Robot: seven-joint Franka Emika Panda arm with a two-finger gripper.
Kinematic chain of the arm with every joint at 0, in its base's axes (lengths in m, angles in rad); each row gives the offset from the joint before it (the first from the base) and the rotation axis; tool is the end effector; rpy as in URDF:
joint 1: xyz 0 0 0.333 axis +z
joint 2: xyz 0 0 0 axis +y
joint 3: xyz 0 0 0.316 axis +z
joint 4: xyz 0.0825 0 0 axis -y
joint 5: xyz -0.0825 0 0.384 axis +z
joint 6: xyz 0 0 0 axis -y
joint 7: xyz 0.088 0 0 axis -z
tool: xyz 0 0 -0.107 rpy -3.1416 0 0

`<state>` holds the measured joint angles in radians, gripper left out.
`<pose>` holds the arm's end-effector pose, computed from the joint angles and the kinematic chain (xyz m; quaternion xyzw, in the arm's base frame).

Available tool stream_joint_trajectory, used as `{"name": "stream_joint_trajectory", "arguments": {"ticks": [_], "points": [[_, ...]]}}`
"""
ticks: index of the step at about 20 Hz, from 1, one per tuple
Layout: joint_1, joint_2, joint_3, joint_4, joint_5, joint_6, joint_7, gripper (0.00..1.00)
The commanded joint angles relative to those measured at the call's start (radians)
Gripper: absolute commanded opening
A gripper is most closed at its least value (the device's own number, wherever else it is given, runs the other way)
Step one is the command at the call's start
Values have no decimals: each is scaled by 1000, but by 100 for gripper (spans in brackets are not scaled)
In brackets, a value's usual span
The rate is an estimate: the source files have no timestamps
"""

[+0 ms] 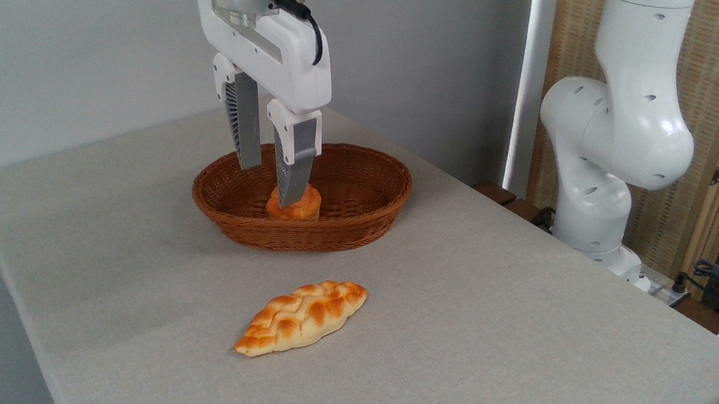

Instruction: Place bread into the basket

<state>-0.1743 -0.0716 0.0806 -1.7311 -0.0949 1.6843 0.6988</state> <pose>0.5371 -0.0582 0.5978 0.9231 -0.3811 0.0266 0.0441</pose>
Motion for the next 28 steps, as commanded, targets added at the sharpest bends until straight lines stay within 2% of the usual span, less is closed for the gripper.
{"name": "stream_joint_trajectory", "arguments": {"ticks": [1,21,24,28], "points": [[-5,-5,8,13,1,-29,1,100],[-5,-5,5,12,0,-29,-1,100],[-14,-11,-2,-21,0,-20,2,100],[-13,-27,4,-123,1,81,10,100]]}}
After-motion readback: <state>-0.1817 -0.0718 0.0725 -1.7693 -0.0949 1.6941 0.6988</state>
